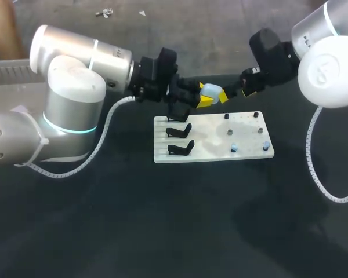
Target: Pick up each earbud case from the left stands, insert the matching earbuds, close the lid, and place the case in the box.
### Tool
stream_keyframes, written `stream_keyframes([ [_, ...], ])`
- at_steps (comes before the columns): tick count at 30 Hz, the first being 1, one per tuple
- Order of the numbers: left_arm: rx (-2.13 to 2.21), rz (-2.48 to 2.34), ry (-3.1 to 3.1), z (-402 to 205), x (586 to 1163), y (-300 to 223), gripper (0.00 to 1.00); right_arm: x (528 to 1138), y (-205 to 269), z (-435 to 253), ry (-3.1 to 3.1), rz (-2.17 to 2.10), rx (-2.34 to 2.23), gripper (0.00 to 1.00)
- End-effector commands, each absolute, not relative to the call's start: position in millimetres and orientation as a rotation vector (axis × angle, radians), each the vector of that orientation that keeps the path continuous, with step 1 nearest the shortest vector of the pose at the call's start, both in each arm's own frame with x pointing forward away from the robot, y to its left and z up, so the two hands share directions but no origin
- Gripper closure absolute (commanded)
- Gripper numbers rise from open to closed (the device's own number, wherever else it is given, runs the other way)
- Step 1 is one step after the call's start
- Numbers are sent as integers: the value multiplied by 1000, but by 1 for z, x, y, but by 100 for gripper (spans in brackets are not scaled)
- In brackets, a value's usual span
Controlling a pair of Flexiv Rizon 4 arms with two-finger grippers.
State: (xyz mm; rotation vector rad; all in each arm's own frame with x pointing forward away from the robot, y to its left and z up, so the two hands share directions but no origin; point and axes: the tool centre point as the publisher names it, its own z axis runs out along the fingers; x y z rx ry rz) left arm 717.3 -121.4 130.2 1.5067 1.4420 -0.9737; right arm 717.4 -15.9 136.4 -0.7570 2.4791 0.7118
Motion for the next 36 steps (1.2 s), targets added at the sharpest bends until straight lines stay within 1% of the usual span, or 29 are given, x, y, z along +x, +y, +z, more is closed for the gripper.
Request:
stream_keyframes([
  [1,1501,-984,1434,128,715,-121,100,720,-15,136,2475,714,-759,0],
  [8,1485,-1012,1439,123,711,-119,100,721,-18,141,2467,694,-755,0],
  [14,1387,-1085,1377,125,710,-109,100,717,-28,144,2491,620,-731,0],
  [24,1267,-1125,1291,145,705,-94,100,700,-71,139,2617,387,-619,0],
  [30,1226,-1146,1270,158,702,-87,100,684,-93,121,2705,243,-550,0],
  [36,1208,-1147,1258,167,696,-81,100,671,-104,105,2770,185,-503,0],
])
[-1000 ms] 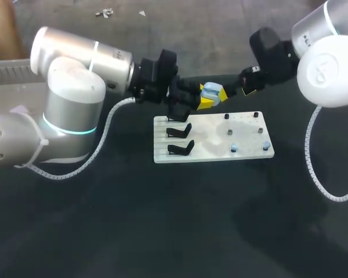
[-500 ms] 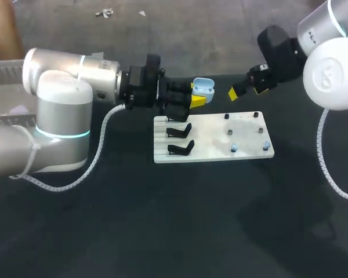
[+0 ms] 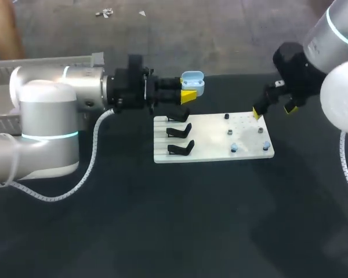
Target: Pick up each earbud case from the left stands, insert the matching earbuds, close the lid, and place the case in the box.
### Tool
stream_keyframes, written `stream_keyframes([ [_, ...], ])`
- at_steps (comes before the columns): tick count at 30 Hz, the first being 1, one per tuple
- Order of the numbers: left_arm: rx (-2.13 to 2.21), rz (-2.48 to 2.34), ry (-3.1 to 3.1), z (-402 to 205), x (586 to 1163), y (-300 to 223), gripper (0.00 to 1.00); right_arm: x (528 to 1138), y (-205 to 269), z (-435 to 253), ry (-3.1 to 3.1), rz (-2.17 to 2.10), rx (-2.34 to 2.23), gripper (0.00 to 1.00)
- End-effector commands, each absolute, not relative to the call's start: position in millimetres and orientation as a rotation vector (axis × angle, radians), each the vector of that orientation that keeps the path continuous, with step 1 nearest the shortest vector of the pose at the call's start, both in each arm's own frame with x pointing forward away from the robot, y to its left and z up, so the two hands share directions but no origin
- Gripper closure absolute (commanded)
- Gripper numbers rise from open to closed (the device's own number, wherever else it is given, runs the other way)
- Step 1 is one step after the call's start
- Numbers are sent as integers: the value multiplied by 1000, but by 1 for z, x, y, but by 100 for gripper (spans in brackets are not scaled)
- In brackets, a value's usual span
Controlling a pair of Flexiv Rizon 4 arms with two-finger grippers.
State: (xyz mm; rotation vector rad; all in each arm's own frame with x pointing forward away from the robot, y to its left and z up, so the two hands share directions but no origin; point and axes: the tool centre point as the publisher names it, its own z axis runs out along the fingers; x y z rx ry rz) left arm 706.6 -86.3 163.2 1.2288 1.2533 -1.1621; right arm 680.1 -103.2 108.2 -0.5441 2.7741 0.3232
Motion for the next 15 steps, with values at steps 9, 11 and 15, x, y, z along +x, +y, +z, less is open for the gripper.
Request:
stream_keyframes([
  [9,1229,-1170,1255,171,691,-80,100,660,-106,96,2852,127,-462,0],
  [11,1232,-1171,1261,170,691,-81,100,660,-106,96,2852,127,-462,0],
  [15,1232,-1172,1262,170,691,-81,100,660,-106,96,2852,127,-462,0],
])
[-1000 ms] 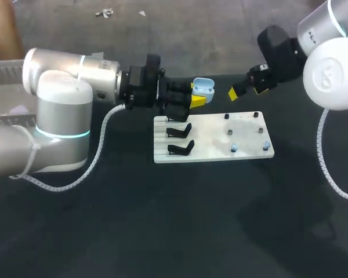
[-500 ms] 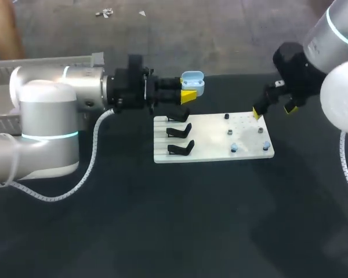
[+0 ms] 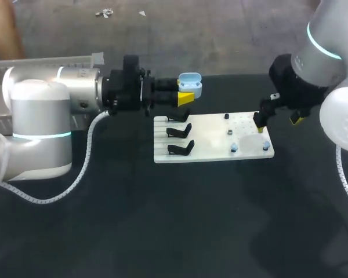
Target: Pick up each earbud case from the left stands, insert the matching earbuds, close the lid, and place the case in the box.
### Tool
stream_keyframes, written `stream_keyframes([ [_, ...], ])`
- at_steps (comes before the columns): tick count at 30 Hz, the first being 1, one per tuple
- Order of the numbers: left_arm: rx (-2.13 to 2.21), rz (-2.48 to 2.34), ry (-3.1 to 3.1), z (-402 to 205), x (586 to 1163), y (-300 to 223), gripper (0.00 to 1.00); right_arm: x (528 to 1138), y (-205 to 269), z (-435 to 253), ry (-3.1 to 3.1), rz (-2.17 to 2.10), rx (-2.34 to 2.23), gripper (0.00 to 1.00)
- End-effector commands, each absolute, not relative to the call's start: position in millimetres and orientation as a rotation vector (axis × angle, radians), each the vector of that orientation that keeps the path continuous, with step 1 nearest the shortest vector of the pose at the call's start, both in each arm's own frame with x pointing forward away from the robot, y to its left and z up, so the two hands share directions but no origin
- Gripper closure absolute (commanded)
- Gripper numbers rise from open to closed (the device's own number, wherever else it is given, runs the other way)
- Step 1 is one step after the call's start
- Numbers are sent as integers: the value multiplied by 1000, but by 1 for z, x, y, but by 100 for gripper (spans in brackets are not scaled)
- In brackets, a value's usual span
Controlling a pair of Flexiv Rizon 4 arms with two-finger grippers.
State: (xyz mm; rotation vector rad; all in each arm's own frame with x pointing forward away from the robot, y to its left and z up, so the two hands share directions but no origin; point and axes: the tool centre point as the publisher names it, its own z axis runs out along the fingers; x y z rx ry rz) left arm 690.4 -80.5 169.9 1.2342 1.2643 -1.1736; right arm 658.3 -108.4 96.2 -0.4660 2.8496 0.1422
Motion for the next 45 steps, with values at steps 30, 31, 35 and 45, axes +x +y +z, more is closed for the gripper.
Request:
stream_keyframes([
  [30,1232,-1172,1262,170,691,-81,100,645,-102,46,2885,-127,-463,0],
  [31,1232,-1172,1262,170,691,-81,100,644,-102,44,2877,-131,-465,0],
  [35,1232,-1172,1262,170,691,-81,100,644,-103,37,2876,-152,-512,0],
  [45,1232,-1172,1262,170,691,-81,100,646,-105,31,2885,-163,-526,29],
])
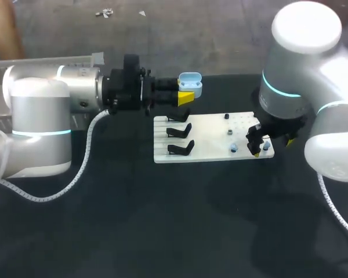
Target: Pick up each earbud case from the left stands, insert the matching earbuds, close the lid, and place the case in the box.
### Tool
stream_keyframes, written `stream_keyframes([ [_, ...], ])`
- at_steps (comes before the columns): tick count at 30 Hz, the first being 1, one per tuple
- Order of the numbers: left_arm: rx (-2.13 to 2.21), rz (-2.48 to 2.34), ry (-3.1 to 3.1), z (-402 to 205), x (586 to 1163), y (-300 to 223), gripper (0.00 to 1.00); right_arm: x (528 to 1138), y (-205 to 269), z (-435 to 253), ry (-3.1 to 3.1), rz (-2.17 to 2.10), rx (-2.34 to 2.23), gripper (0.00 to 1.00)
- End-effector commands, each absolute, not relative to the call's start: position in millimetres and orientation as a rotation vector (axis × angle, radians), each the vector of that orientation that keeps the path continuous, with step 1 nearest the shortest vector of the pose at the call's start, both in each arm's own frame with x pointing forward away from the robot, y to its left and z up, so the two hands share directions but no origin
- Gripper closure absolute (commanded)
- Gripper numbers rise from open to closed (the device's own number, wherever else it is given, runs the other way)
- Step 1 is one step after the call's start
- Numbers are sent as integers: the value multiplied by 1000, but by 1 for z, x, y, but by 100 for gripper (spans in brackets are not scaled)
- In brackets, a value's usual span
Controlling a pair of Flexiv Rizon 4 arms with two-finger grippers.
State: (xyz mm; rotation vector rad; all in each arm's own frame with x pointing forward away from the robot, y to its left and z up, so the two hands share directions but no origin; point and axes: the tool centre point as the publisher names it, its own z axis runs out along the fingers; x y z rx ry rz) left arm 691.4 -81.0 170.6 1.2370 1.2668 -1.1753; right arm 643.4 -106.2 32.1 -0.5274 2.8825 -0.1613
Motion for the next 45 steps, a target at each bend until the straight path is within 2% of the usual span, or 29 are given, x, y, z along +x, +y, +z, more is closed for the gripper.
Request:
stream_keyframes([
  [1,1232,-1172,1262,170,691,-81,100,646,-104,32,2886,-161,-527,32],
  [4,1232,-1172,1262,170,691,-81,100,646,-103,32,2888,-160,-529,43],
  [8,1232,-1172,1262,170,691,-81,100,646,-102,32,2891,-156,-521,50],
  [28,1232,-1172,1262,170,691,-81,100,651,-100,30,2900,-141,-469,58],
  [43,1232,-1172,1262,170,691,-81,100,654,-97,28,2908,-135,-463,75],
  [45,1232,-1172,1262,170,691,-81,100,654,-97,28,2909,-136,-463,80],
])
